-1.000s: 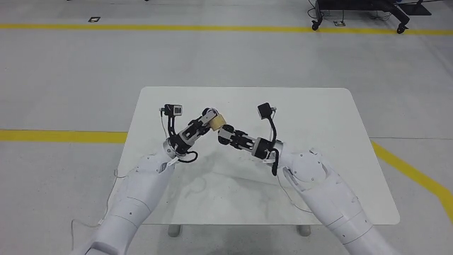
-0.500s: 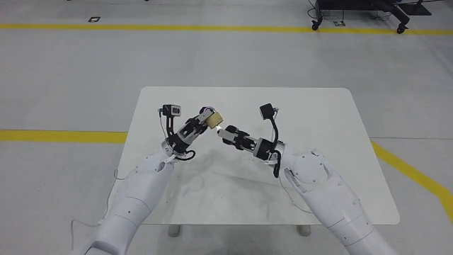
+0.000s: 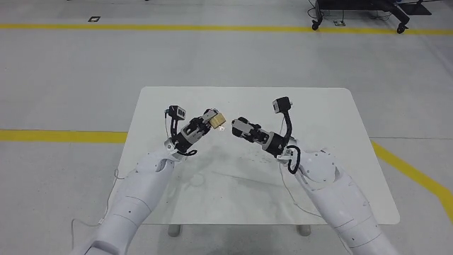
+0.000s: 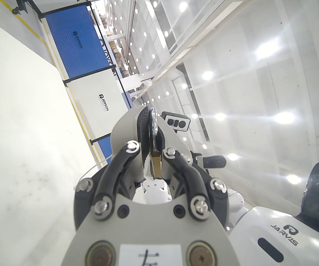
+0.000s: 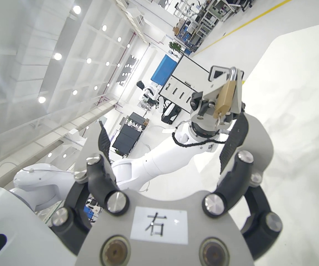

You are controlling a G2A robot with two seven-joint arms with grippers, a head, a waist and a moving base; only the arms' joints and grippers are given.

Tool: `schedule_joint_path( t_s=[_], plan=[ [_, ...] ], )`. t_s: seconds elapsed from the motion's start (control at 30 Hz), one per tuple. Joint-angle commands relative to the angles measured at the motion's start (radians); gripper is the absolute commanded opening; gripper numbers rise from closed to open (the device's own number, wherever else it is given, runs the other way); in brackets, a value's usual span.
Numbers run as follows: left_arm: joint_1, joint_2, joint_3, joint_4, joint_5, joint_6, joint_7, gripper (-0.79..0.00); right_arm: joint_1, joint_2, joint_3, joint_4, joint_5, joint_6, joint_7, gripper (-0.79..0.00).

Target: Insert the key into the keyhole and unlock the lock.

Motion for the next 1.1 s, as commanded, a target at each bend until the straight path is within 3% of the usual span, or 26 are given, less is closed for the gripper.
schedule_joint_path(
  t_s=[0.0,0.27,0.4,0.57,0.63,0.73,0.8,0.83,0.87,0.93,0.97,1.0,1.07],
  plan=[
    [0.002,0.001,-0.003,-0.002,0.003,-0.002,0.003,-0.785,0.000,0.000,0.000,0.000,-0.001,0.001,-0.001,0.000],
    [0.002,0.001,-0.003,-0.002,0.003,-0.002,0.003,-0.785,0.000,0.000,0.000,0.000,-0.001,0.001,-0.001,0.000],
    [0.020,0.006,-0.010,-0.056,0.049,0.070,0.051,-0.785,0.000,0.000,0.000,-0.003,-0.043,-0.003,-0.019,0.000],
    [0.059,0.023,-0.046,-0.159,0.135,0.157,0.127,-0.785,-0.034,0.005,-0.011,-0.043,-0.449,-0.198,-0.180,0.000],
    [0.081,0.029,-0.061,-0.202,0.155,0.185,0.149,-0.785,-0.058,0.009,0.008,-0.066,-0.748,-0.235,-0.301,0.000],
    [0.111,0.036,-0.075,-0.254,0.172,0.231,0.161,-0.785,-0.110,0.004,-0.019,-0.109,-1.187,-0.067,-0.557,0.000],
    [0.124,0.039,-0.081,-0.275,0.182,0.256,0.168,-0.785,-0.128,-0.002,-0.068,-0.109,-1.401,0.045,-0.699,0.000],
    [0.129,0.040,-0.083,-0.280,0.186,0.270,0.172,-0.785,-0.127,-0.003,-0.097,-0.107,-1.523,0.066,-0.783,-0.031],
    [0.131,0.041,-0.085,-0.285,0.192,0.277,0.175,-0.785,-0.128,-0.001,-0.123,-0.087,-1.662,0.090,-0.870,-0.132],
    [0.135,0.042,-0.089,-0.290,0.217,0.272,0.184,-0.785,-0.130,-0.003,-0.160,-0.037,-1.867,0.228,-0.982,-0.231],
    [0.136,0.043,-0.090,-0.292,0.230,0.270,0.192,-0.785,-0.128,-0.007,-0.178,-0.013,-1.947,0.324,-1.004,-0.212],
    [0.137,0.043,-0.089,-0.295,0.242,0.266,0.200,-0.785,-0.124,-0.013,-0.201,0.010,-2.009,0.410,-1.014,-0.142],
    [0.139,0.043,-0.088,-0.301,0.267,0.261,0.217,-0.785,-0.090,-0.027,-0.242,0.051,-2.099,0.509,-0.985,-0.108]
  ],
)
